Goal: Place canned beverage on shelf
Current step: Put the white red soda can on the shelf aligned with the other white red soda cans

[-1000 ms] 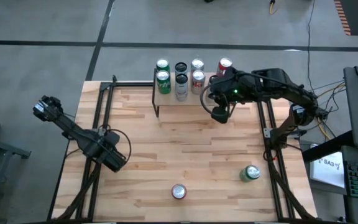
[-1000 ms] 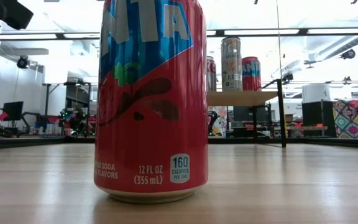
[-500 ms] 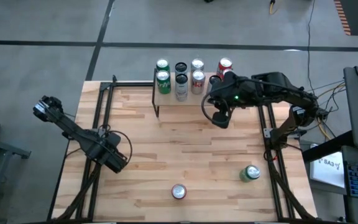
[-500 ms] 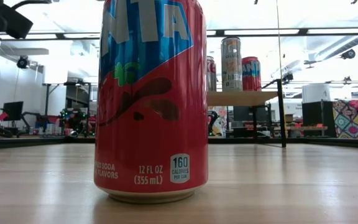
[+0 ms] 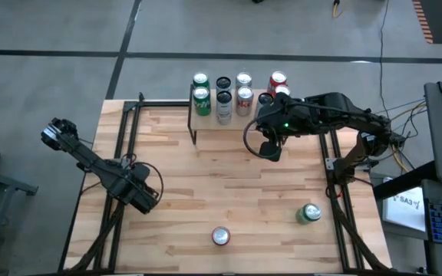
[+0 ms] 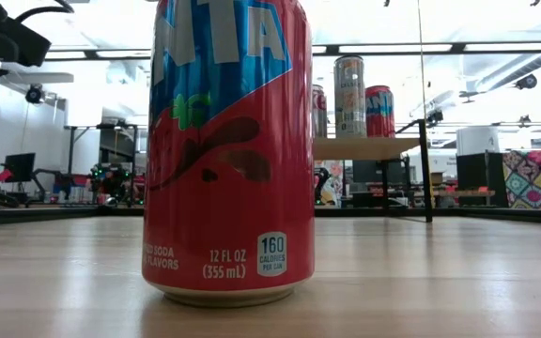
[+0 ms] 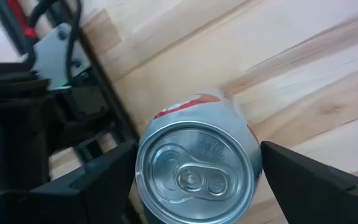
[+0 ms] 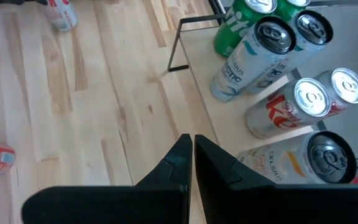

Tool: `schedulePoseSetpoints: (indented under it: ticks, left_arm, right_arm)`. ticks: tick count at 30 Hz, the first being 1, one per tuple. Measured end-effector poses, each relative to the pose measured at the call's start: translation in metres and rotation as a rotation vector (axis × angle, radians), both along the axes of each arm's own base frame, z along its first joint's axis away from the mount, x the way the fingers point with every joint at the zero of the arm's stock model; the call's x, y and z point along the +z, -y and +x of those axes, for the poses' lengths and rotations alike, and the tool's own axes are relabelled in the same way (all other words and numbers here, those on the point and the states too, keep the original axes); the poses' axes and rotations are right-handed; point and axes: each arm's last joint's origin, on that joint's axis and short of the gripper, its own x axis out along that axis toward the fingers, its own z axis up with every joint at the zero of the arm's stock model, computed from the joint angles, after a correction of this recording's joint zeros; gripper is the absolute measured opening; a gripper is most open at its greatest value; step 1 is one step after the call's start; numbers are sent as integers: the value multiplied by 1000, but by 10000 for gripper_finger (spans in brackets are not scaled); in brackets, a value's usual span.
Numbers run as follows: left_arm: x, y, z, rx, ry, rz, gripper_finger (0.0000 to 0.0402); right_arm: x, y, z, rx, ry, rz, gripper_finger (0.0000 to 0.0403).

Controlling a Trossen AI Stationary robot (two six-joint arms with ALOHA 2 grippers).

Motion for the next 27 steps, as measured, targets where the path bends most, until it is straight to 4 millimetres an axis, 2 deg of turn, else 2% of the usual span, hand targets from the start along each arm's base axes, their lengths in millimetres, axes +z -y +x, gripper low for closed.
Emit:
schedulePoseSetpoints:
  ticks: [5,16,21,27]
  left_arm:
    - [-2,1,2,3,29,0,322]
    - [-19,2,7,36,143,21,322]
    - [-17,5,19,30,318,61,322]
    - [-13,10,33,-31,519,112,322]
  right_arm:
    - [-4,-1,2,5,-18,-1,9]
    - [-8,-5,3,15,-33,0,9]
    - [-13,-7,6,21,-45,-1,9]
    - [-30,-15,20,54,-47,-9,9]
